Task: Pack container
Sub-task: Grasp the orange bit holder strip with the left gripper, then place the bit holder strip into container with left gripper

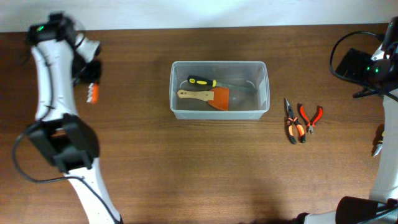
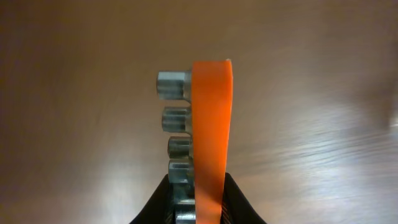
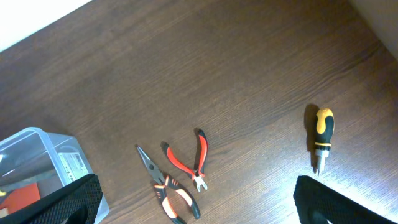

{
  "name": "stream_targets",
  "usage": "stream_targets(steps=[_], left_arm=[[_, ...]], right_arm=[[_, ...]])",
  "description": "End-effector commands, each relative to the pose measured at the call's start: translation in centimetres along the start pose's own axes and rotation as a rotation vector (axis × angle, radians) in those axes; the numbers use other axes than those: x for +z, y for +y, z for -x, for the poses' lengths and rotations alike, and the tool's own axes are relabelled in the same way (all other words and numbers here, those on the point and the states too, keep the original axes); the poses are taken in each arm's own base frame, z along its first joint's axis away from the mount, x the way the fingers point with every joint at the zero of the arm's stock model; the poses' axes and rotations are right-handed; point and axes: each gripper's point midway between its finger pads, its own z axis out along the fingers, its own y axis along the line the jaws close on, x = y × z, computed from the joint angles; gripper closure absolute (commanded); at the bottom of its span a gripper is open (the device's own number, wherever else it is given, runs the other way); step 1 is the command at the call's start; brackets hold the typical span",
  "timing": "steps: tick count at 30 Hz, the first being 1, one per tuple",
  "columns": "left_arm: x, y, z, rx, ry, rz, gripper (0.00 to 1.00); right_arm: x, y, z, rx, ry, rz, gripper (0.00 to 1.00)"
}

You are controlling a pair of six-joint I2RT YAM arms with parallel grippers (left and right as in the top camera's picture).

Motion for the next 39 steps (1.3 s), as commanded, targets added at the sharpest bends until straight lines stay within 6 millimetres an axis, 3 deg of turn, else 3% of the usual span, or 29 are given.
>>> stream_targets(steps=[1,4,5,8,12,16,19,25,30,35,37,38,39], left_arm=[[-5.1,-7.1,3.7,0.269,-0.163,-0.005,0.98],[-7.2,-14.3,5.2,0.587,-0.249,-0.003,0.98],[-7.7,-18.8,5.2,0.817,-0.274,0.000,0.98],[-7.6,-25.2,4.4,1.140,-0.296,0.000,0.98],[-6.9,-31.5,4.1,1.330,-0.349,-0.012,0.98],[-4.5,-36.0,3.5,1.462,-0.347,-0.034,0.98],[-1.7,-38.0,2.8,1.513,-0.301,-0.058,0.98],[4.2,-39.7,2.1,1.543,-0.210,-0.095,0.98],[6.9,-41.1,2.3,1.559,-0.209,-0.103,0.98],[8.4,-42.9,1.8,1.576,-0.225,-0.153,0.97],[9.0,-43.3,1.4,1.579,-0.219,-0.177,0.93],[9.1,-43.5,1.3,1.579,-0.219,-0.190,0.86],[9.1,-43.6,1.2,1.575,-0.222,-0.201,0.61]], right_arm=[[0.1,-0.4,0.2,0.016,-0.006,-0.017,0.01],[0.1,-0.4,0.2,0.016,-0.006,-0.017,0.01],[0.1,-0.4,0.2,0.016,-0.006,-0.017,0.01],[0.1,-0.4,0.2,0.016,-0.006,-0.017,0.01],[0.1,-0.4,0.2,0.016,-0.006,-0.017,0.01],[0.1,-0.4,0.2,0.016,-0.006,-0.017,0.01],[0.1,-0.4,0.2,0.016,-0.006,-0.017,0.01],[0.1,-0.4,0.2,0.016,-0.006,-0.017,0.01],[0.1,-0.4,0.2,0.016,-0.006,-0.017,0.01],[0.1,-0.4,0.2,0.016,-0.006,-0.017,0.01],[0.1,-0.4,0.2,0.016,-0.006,-0.017,0.01],[0.1,-0.4,0.2,0.016,-0.006,-0.017,0.01],[0.1,-0.4,0.2,0.016,-0.006,-0.017,0.01]])
